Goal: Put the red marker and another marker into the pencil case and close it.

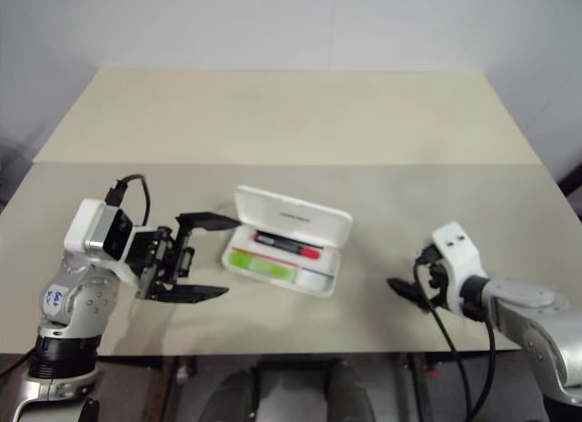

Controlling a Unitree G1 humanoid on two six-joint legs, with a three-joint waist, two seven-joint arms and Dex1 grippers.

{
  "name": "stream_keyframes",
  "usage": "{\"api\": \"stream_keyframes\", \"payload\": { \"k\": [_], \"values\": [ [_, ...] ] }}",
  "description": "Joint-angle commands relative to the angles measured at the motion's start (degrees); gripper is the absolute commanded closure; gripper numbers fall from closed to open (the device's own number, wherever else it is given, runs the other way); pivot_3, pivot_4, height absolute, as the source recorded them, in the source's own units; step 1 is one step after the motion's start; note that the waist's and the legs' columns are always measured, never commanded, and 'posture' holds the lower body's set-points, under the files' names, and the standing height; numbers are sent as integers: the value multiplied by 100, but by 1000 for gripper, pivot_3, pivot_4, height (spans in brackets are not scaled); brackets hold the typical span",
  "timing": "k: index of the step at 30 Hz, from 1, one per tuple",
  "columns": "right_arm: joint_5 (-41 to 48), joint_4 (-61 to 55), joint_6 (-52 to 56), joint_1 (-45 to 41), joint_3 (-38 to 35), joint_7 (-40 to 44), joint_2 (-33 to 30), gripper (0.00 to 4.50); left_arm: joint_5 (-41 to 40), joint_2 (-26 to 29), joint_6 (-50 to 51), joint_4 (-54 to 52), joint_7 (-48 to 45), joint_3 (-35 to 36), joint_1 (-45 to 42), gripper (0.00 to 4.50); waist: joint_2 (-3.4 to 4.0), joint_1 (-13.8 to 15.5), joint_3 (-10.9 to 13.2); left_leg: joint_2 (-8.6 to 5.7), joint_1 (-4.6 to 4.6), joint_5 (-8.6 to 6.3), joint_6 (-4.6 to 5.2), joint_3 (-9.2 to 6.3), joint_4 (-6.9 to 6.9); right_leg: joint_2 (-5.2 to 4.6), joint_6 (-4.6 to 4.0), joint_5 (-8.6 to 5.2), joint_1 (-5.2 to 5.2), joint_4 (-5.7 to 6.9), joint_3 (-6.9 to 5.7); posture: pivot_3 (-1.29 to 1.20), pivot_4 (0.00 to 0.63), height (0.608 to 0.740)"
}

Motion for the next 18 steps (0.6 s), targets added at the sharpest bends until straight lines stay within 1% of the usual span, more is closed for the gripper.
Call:
{"api": "stream_keyframes", "payload": {
  "k": [1,3,9,13,16,18],
  "values": [
    [191,-286,6,301,-529,-15,131,26,13,10,-55,24,-108,-29,-123,252,0,-21,0,0,7,0,0,0,0,0,-3,2,8,-5,0,0,150,740],
    [202,-372,-26,505,-592,-22,184,26,17,5,-51,69,-122,-37,-169,252,0,-28,0,1,17,0,0,0,0,0,-6,4,20,-12,-1,0,150,740],
    [120,-164,-84,757,-436,-152,376,26,84,-33,-77,140,-144,-78,-261,252,0,-23,0,1,19,0,0,0,-1,-1,-10,7,25,-19,-1,0,150,740],
    [-49,37,-201,725,-140,-213,393,26,99,-51,-79,140,-128,-84,-281,252,-4,-34,-3,1,16,0,0,0,-4,-2,-10,6,25,-25,-1,0,150,740],
    [-309,361,-13,642,245,-447,325,26,70,-39,-55,77,-101,-66,-247,252,-39,-59,-24,2,24,0,0,0,-4,-1,-13,9,31,-26,-1,0,150,740],
    [-400,445,113,652,315,-542,294,419,48,-9,-44,36,-98,-39,-208,252,-69,-57,-42,6,43,-1,-1,0,-4,3,-22,14,48,-33,-1,0,150,740]
  ]
}}
